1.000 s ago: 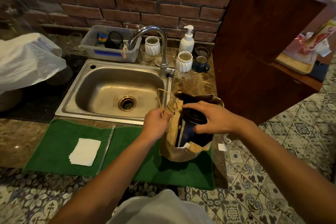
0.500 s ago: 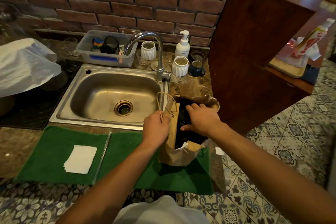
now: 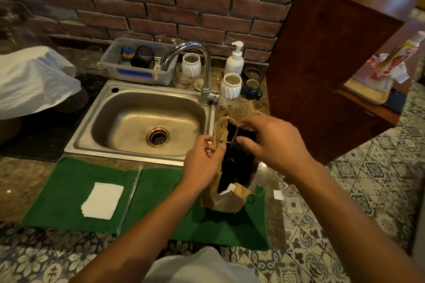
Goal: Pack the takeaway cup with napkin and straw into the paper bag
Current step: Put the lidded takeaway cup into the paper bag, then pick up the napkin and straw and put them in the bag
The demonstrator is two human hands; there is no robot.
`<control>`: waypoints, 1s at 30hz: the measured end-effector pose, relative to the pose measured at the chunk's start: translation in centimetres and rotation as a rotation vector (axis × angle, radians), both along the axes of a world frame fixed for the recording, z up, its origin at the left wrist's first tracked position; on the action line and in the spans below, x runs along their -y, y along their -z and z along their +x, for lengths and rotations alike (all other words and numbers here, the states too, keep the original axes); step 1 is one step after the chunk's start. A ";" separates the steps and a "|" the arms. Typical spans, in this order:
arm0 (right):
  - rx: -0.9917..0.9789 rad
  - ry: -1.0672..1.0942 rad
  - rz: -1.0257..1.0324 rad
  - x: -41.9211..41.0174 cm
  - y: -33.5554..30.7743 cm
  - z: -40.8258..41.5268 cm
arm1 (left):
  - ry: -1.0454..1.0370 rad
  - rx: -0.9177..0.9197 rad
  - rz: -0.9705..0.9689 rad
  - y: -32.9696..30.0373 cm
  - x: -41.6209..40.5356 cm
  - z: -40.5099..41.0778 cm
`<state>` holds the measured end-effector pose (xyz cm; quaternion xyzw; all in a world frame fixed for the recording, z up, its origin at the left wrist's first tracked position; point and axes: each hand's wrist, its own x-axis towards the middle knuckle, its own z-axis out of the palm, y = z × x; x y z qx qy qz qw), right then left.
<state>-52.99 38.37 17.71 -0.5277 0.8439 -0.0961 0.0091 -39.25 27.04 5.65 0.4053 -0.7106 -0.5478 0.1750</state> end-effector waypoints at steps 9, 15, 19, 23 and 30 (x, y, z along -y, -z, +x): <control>0.243 -0.089 -0.366 4.3 -1.6 5.6 | -0.046 -0.205 -0.011 -0.8 2.8 5.1; 0.391 -0.176 -0.205 10.4 3.7 12.4 | -0.246 -0.103 -0.067 2.6 8.8 14.5; 0.454 -0.180 -0.091 13.4 7.5 16.0 | -0.280 0.002 -0.077 5.0 12.7 20.9; 0.472 -0.120 -0.021 15.3 10.8 18.6 | -0.282 0.061 -0.128 6.7 15.6 25.5; 0.574 0.119 0.235 17.3 17.2 22.4 | -0.186 0.290 -0.141 11.2 18.3 29.6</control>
